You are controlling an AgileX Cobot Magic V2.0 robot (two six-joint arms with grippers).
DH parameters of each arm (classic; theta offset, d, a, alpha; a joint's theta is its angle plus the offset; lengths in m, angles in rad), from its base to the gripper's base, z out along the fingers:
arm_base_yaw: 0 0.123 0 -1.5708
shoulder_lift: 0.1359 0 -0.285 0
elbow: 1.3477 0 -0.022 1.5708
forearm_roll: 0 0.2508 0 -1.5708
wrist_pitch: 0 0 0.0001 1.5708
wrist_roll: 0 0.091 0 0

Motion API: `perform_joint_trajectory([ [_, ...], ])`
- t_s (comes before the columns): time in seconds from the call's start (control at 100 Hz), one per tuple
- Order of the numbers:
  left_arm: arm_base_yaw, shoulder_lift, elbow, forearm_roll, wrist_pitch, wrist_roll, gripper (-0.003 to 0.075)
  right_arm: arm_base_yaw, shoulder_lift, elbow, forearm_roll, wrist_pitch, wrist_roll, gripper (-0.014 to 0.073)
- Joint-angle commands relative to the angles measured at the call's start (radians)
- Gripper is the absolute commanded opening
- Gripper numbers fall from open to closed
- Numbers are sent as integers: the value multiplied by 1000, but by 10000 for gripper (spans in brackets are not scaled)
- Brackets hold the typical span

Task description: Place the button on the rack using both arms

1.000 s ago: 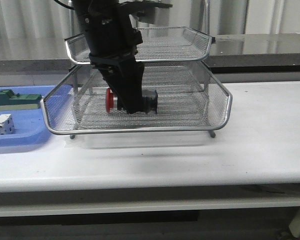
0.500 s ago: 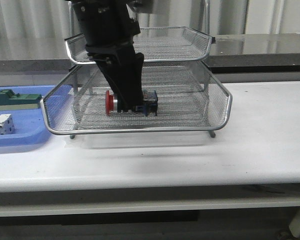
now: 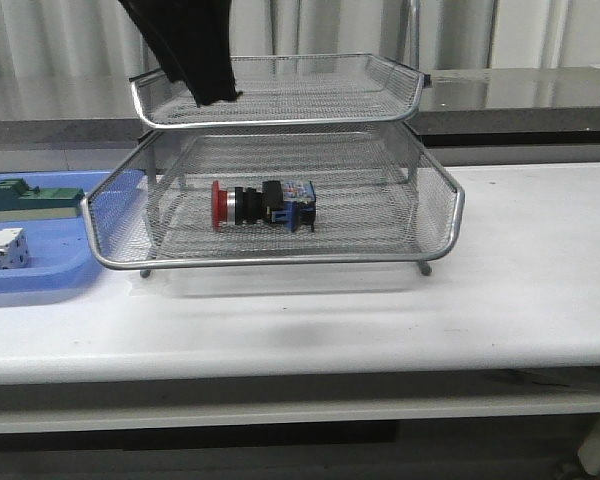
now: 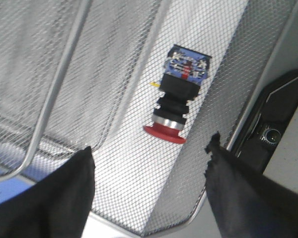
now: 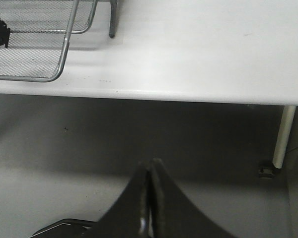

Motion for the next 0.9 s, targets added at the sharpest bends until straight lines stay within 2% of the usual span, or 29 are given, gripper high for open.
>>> perform_joint_trajectory([
  [0.0,31,-90,-33,14,26,-59,454,-8,2,-25,-7,-55,-6,-70],
  [0.18,138,-164,-23,14,26,-127,402,-8,2,-25,-7,-55,-6,-70],
  [0.43,297,-275,66,9,6,-164,398,-8,2,-25,-7,-55,-6,-70],
  [0.69,426,-447,272,-36,-185,-214,398,-8,2,-25,-7,-55,-6,-70],
  [0.89,465,-612,490,-38,-368,-265,398,-8,2,-25,-7,-55,-6,-70],
])
